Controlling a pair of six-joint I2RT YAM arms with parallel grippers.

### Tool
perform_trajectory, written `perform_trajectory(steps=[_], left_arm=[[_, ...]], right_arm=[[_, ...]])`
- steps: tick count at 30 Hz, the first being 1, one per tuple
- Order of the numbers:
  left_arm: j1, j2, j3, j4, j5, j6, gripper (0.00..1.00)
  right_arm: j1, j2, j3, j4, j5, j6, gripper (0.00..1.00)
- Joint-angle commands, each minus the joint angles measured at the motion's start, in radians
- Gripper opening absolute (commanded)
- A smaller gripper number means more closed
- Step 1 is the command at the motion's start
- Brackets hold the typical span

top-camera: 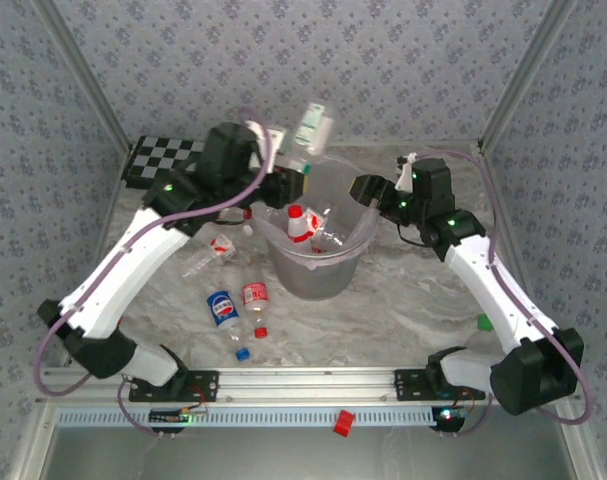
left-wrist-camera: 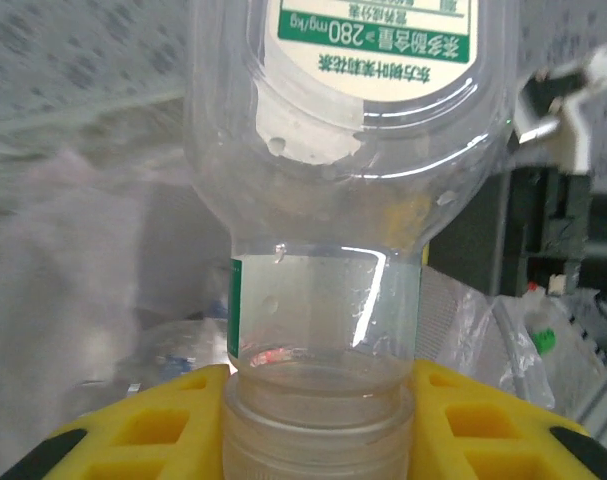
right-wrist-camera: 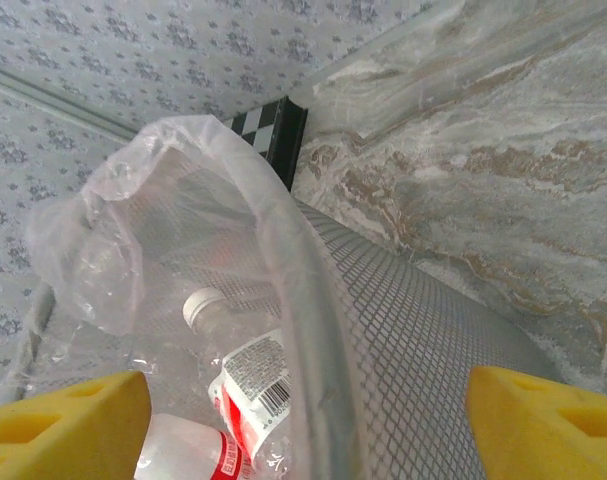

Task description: Put the plastic bottles in the bin

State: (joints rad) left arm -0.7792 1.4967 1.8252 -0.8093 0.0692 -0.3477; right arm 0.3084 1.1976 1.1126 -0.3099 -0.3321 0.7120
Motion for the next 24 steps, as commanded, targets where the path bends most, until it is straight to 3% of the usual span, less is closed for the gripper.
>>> perform_trajectory(steps=[1, 7, 11, 19, 24], left_arm=[[-0.041, 0.055, 0.049, -0.029, 0.029, 0.019, 0.16], [-0.078, 0.098, 0.025, -0.079, 0.011, 0.023, 0.25], [-0.096, 0.095, 0.026, -0.086, 0.025, 0.016, 0.48], [-0.103, 0.07, 0.037, -0.095, 0.05, 0.024, 0.7], [-0.102, 0.073, 0.06, -0.059, 0.026, 0.038, 0.72]], right_arm=[[-0.024, -0.1, -0.024, -0.004, 0.08, 0.009, 0.85], [-0.145, -0.26, -0.14, 0.021, 0.121, 0.052, 0.85], [-0.215, -0.308, -0.179, 0.035, 0.106, 0.076, 0.85], [-0.253, -0.27, -0.203, 0.07, 0.047, 0.1, 0.86], [-0.256, -0.242, -0.205, 0.09, 0.038, 0.101, 0.86]])
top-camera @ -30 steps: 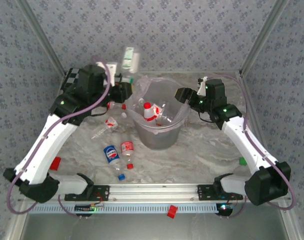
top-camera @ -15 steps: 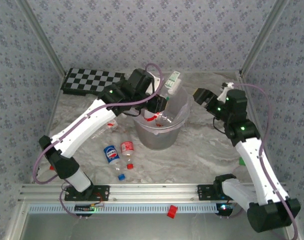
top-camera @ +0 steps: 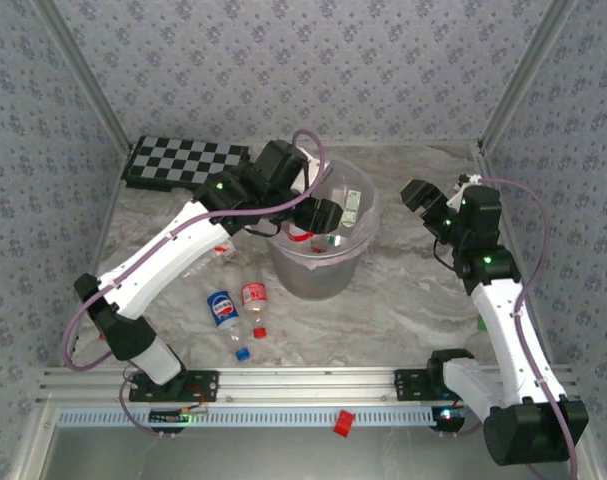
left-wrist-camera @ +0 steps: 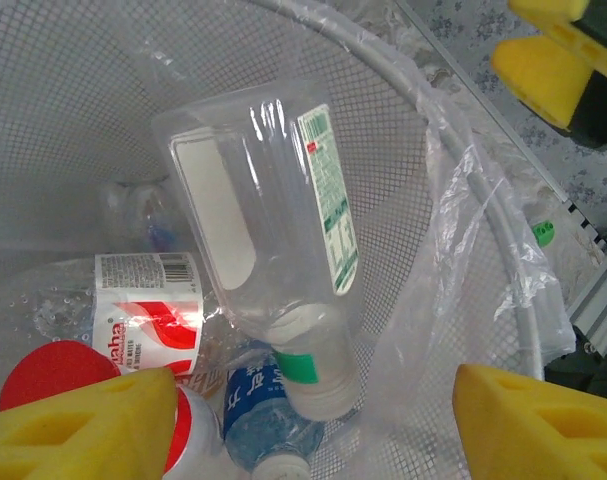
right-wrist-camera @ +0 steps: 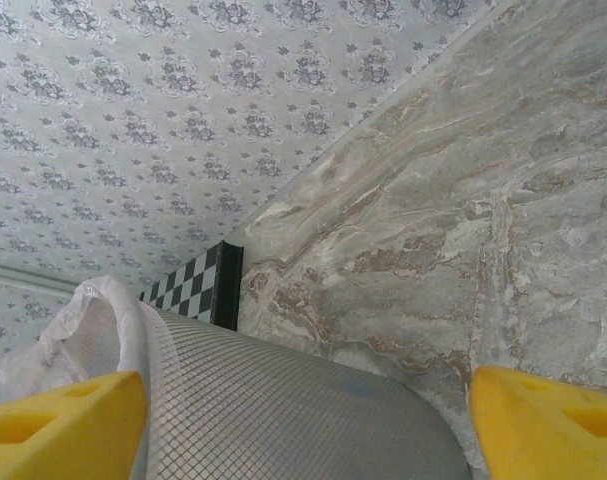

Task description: Put the plastic bottles in the bin

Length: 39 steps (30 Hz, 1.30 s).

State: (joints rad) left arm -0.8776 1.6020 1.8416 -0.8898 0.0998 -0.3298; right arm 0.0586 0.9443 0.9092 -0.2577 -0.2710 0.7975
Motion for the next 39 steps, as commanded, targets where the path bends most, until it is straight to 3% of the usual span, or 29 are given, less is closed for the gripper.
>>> perform_trajectory(steps=[1, 5, 12, 19, 23, 27, 33, 37, 39], left_arm=[[-0.004, -0.022, 0.053, 0.04, -0.017, 0.017, 0.7], [-0.004, 0.059, 0.101, 0.109, -0.021, -0.004, 0.53], [-0.006, 0.231, 0.252, 0.166, -0.13, -0.044, 0.27], [-0.068, 0.332, 0.255, 0.066, -0.165, -0.021, 0.18], [-0.109, 0.268, 0.043, 0.116, -0.135, -0.031, 0.14], [-0.107, 0.183, -0.143, 0.204, -0.13, -0.103, 0.11], [-0.102, 0.123, -0.19, 0.291, -0.108, -0.135, 0.11], [-0.089, 0.105, -0.11, 0.259, -0.119, -0.09, 0.23], [-0.079, 0.09, -0.062, 0.241, -0.12, -0.059, 0.37]], right_arm=[[-0.006, 0.021, -0.002, 0.043, -0.033, 0.014, 0.86], [-0.005, 0.036, -0.003, 0.054, -0.068, 0.01, 0.86], [-0.008, 0.033, 0.012, 0.029, -0.082, -0.018, 0.86], [-0.017, 0.034, 0.017, 0.014, -0.088, -0.03, 0.86], [-0.018, 0.041, 0.014, 0.022, -0.098, -0.029, 0.86], [-0.018, 0.059, 0.013, 0.051, -0.124, -0.015, 0.86], [-0.005, 0.083, 0.013, 0.077, -0.135, -0.003, 0.86], [0.004, 0.081, 0.02, 0.075, -0.13, -0.006, 0.86], [0.006, 0.079, 0.019, 0.07, -0.123, -0.009, 0.86]])
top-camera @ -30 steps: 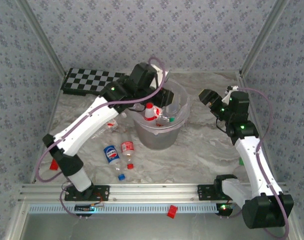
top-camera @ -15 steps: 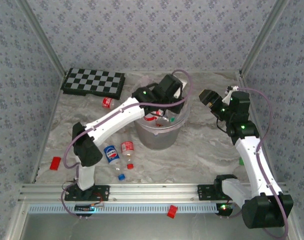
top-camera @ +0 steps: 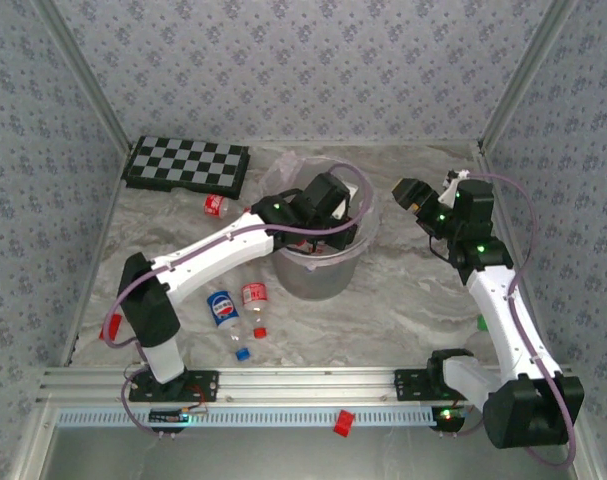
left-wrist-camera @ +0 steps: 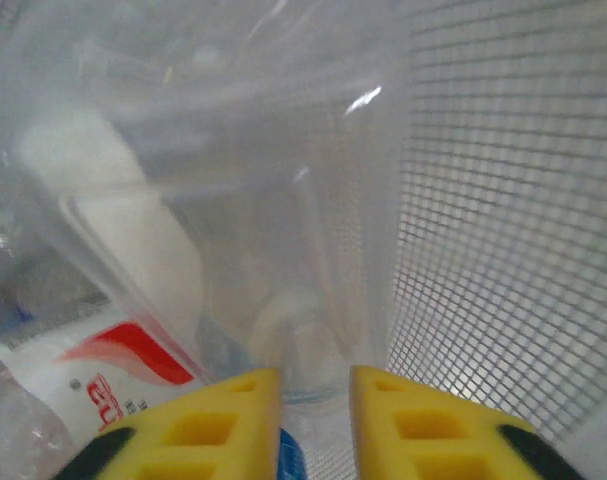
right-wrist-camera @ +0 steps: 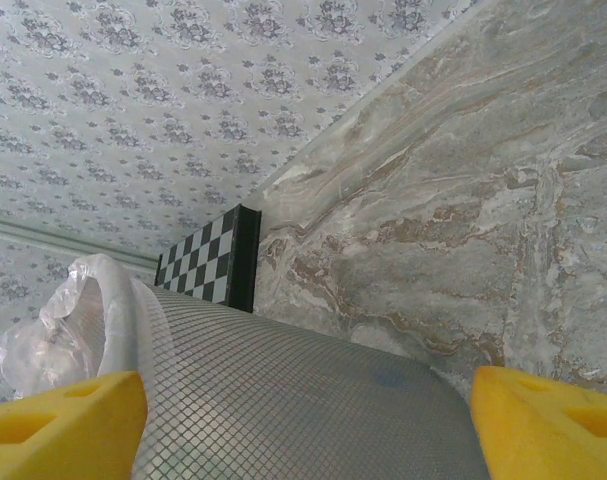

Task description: Put the plastic bottles in the bin

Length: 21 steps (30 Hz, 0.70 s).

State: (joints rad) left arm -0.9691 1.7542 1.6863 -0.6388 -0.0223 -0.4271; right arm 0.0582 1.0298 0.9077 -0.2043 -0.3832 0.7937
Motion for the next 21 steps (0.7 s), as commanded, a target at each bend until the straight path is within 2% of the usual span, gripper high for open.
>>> perform_trajectory(steps=[1, 3, 5, 10, 13, 18, 21], left_arm=[[0.018, -0.071, 0.109, -0.016, 0.003, 0.05, 0.43], [0.035, -0.098, 0.139, -0.024, 0.011, 0.07, 0.51], [0.051, -0.131, 0.152, -0.03, 0.013, 0.089, 0.55], [0.128, -0.246, 0.114, -0.081, -0.048, 0.11, 0.61], [0.248, -0.336, 0.011, -0.077, -0.028, 0.075, 0.61], [0.507, -0.452, -0.225, -0.053, -0.012, 0.006, 0.64], [0.597, -0.493, -0.367, -0.047, -0.034, -0.009, 0.67]], right_arm=[[0.006, -0.008, 0.021, 0.015, -0.01, -0.006, 0.86], [0.008, -0.007, 0.022, 0.013, -0.008, -0.008, 0.86], [0.008, -0.007, 0.022, 0.014, -0.007, -0.008, 0.86], [0.009, 0.001, 0.024, 0.017, -0.005, -0.009, 0.86], [0.011, 0.014, 0.024, 0.022, -0.005, -0.009, 0.86], [0.017, 0.036, 0.025, 0.034, -0.01, -0.01, 0.86], [0.017, 0.038, 0.027, 0.028, -0.008, -0.012, 0.86]])
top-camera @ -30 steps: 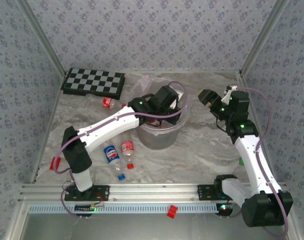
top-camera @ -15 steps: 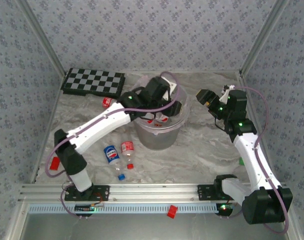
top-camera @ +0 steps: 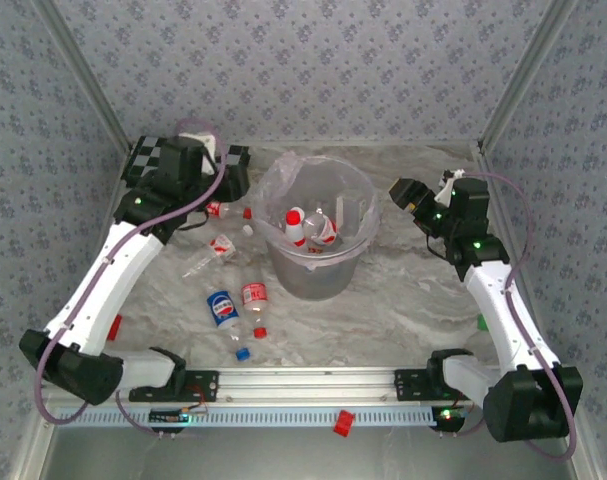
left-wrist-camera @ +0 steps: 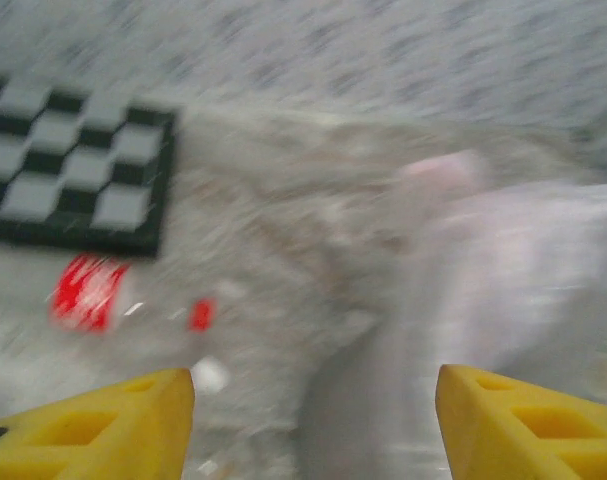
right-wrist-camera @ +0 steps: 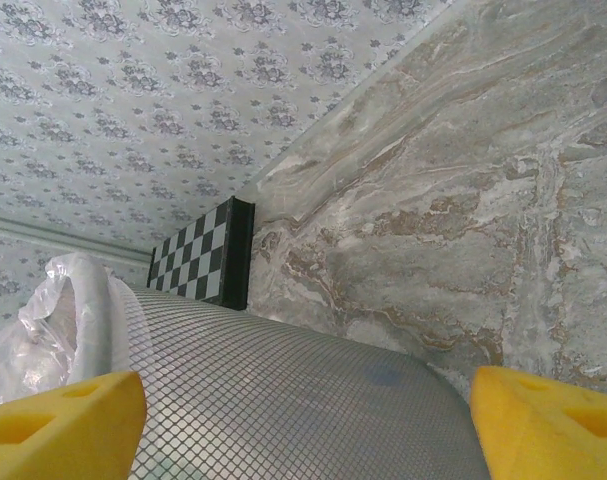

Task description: Put the plastic bottles in the bin

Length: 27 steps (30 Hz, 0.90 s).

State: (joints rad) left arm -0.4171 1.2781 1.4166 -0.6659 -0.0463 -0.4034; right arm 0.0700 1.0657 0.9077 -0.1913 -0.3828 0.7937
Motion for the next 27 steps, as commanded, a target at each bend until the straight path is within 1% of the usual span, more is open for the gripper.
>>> perform_trajectory(steps=[1, 4, 7, 9, 10, 13, 15, 16, 18, 21, 25, 27], left_arm=[[0.057, -0.026, -0.13, -0.02, -0.016, -0.031, 0.68], [0.061, -0.071, -0.24, -0.07, -0.017, -0.079, 0.71], [0.047, -0.191, -0.417, -0.06, 0.024, -0.228, 0.7], [0.027, -0.287, -0.547, -0.031, 0.071, -0.344, 0.76], [0.013, -0.321, -0.587, -0.042, 0.072, -0.381, 0.76], [-0.08, -0.402, -0.665, -0.124, 0.008, -0.487, 0.77], [-0.155, -0.44, -0.723, -0.151, -0.037, -0.569, 0.82], [-0.174, -0.455, -0.752, -0.146, -0.042, -0.607, 0.83], [-0.202, -0.487, -0.846, -0.086, -0.013, -0.69, 0.83], [-0.216, -0.517, -0.93, -0.029, 0.003, -0.763, 0.82], [-0.216, -0.524, -0.957, -0.051, -0.043, -0.765, 0.8], [-0.216, -0.524, -0.982, -0.02, -0.049, -0.776, 0.75]], right_arm=[[0.007, 0.001, 0.03, 0.009, -0.008, -0.015, 0.86], [0.006, -0.011, 0.038, -0.022, 0.007, -0.033, 0.86], [0.001, -0.025, 0.039, -0.043, 0.029, -0.044, 0.86], [-0.002, -0.022, 0.036, -0.04, 0.032, -0.044, 0.86], [-0.003, -0.016, 0.036, -0.036, 0.029, -0.043, 0.86], [-0.002, 0.01, 0.036, -0.011, 0.014, -0.034, 0.87], [0.001, 0.031, 0.035, 0.005, 0.002, -0.027, 0.86], [0.002, 0.039, 0.036, 0.008, -0.003, -0.027, 0.87], [0.007, 0.051, 0.04, 0.009, -0.01, -0.025, 0.87], [0.01, 0.05, 0.045, 0.007, -0.007, -0.028, 0.86], [0.01, 0.04, 0.043, 0.0, 0.003, -0.03, 0.87], [0.01, 0.039, 0.046, -0.002, 0.003, -0.03, 0.87]])
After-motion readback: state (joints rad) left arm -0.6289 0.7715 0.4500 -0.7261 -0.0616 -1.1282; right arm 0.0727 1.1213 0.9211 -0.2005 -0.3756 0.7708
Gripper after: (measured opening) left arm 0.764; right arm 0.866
